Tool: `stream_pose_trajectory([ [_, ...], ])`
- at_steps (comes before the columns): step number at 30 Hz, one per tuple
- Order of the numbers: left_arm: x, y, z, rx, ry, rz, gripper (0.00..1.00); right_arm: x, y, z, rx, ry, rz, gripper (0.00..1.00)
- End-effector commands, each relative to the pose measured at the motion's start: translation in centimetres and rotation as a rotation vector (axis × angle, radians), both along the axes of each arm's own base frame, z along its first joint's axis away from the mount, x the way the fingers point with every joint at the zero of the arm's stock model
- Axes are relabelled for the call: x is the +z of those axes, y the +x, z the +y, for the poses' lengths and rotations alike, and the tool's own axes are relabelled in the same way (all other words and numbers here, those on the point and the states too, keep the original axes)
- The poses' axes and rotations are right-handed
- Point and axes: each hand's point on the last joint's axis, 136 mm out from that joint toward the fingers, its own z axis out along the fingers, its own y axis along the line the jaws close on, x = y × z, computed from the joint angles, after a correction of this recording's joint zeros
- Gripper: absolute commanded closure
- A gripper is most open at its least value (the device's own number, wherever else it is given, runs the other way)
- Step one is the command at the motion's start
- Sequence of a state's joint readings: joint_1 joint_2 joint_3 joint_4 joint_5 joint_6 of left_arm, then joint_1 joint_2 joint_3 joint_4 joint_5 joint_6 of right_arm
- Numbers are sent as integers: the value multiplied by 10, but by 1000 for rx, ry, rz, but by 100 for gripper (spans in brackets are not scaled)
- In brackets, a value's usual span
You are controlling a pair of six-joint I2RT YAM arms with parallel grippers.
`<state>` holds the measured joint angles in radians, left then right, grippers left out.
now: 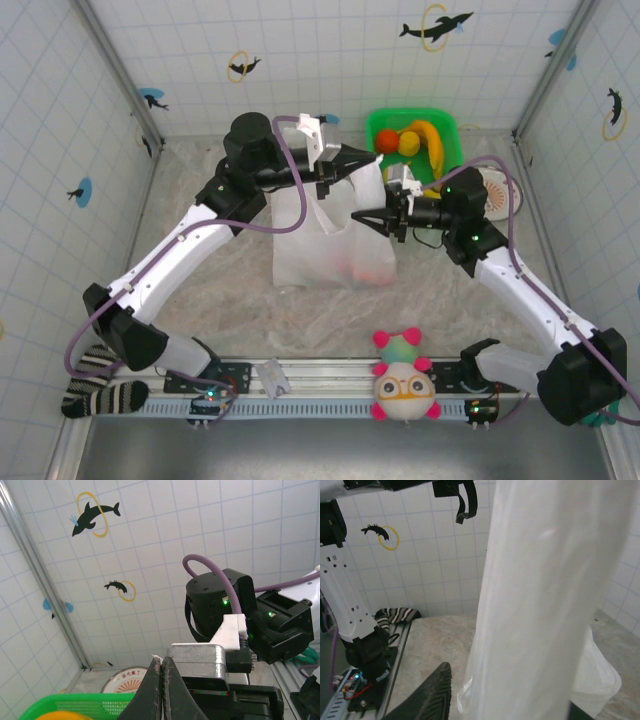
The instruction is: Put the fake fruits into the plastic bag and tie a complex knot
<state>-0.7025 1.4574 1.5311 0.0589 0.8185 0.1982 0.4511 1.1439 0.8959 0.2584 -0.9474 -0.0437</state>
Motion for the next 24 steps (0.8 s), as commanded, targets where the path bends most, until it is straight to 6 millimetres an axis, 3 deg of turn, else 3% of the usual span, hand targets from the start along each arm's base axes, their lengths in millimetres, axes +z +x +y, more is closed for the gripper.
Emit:
stream_pose_trajectory([
  [1,22,-11,7,4,-48,-59,100,1,-3,-1,-7,15,-14,65],
  [5,24,-11,9,15,-52,-66,100,-9,1,-3,-33,0,4,71],
  [9,22,-12,10,16,-44,-68,100,-4,0,-5,-44,19,-7,87],
  [12,20,-14,11,13,-37,-68,76,-2,2,-6,-53,14,-9,100],
  [14,21,-12,18,52,-27,-76,67,-5,4,-6,-60,2,-3,100],
  [16,24,-9,35,105,-31,-77,54,-10,7,-7,-73,-8,7,100],
  [20,31,-9,82,203,-62,-77,42,-13,10,-8,-83,-16,16,100],
  [24,19,-10,121,322,-63,-48,28,-12,10,-9,-94,-17,9,100],
])
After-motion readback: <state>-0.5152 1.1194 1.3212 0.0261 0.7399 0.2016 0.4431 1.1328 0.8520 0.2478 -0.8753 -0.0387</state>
